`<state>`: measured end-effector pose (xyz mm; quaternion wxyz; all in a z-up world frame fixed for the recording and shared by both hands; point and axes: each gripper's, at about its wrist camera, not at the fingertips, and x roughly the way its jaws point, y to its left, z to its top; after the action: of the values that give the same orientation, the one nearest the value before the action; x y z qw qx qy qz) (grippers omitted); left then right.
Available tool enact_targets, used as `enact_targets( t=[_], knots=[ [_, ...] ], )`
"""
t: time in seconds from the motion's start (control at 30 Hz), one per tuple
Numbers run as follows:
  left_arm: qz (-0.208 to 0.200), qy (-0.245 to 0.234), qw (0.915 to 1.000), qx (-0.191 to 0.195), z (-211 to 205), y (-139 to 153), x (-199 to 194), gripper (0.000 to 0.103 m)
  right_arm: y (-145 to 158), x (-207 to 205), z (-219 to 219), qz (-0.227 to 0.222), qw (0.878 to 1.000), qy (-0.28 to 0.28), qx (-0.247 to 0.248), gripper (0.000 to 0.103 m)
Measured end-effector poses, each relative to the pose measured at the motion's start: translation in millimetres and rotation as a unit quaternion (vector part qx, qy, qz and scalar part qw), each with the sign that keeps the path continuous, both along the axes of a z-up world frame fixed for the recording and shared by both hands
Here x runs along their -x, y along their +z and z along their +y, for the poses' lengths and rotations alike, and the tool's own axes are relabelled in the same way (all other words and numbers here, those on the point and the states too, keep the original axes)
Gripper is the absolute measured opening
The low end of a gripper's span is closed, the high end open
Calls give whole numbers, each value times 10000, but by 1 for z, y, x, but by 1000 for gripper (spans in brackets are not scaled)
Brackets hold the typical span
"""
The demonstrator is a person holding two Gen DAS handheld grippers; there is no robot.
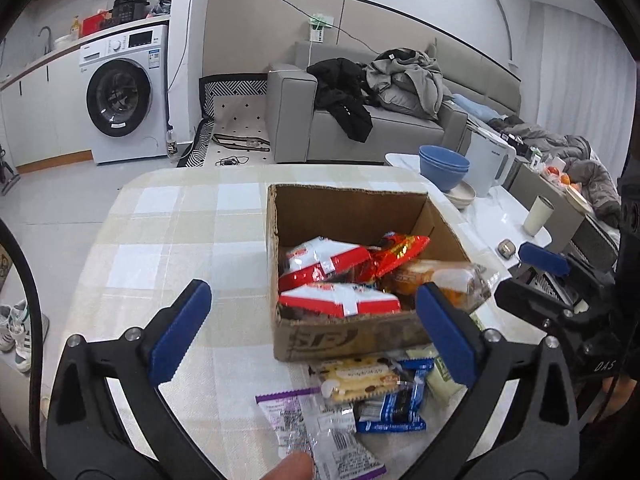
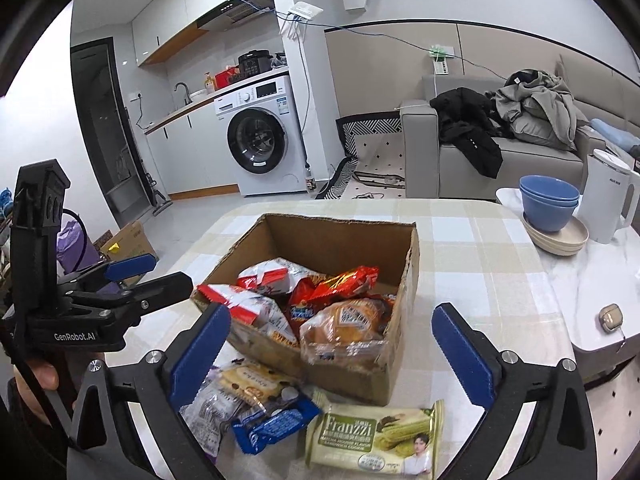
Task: Organize snacks
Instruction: 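Move both open grippers back to the remaining snacks on the table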
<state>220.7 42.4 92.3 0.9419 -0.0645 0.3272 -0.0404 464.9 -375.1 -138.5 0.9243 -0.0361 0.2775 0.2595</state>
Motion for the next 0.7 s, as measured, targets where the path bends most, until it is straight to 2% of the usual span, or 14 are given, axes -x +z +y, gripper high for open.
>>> enact_targets(
  t=[0.23,0.7],
  knots=[
    [23,-53,9998,-192,-11,-9,37,102,-8,24,-2,21,9999,-68,110,103],
    [212,-49,9992,-322,-22,-29,73,102,-39,46,-17,379,9987,-280,199,103]
  ],
)
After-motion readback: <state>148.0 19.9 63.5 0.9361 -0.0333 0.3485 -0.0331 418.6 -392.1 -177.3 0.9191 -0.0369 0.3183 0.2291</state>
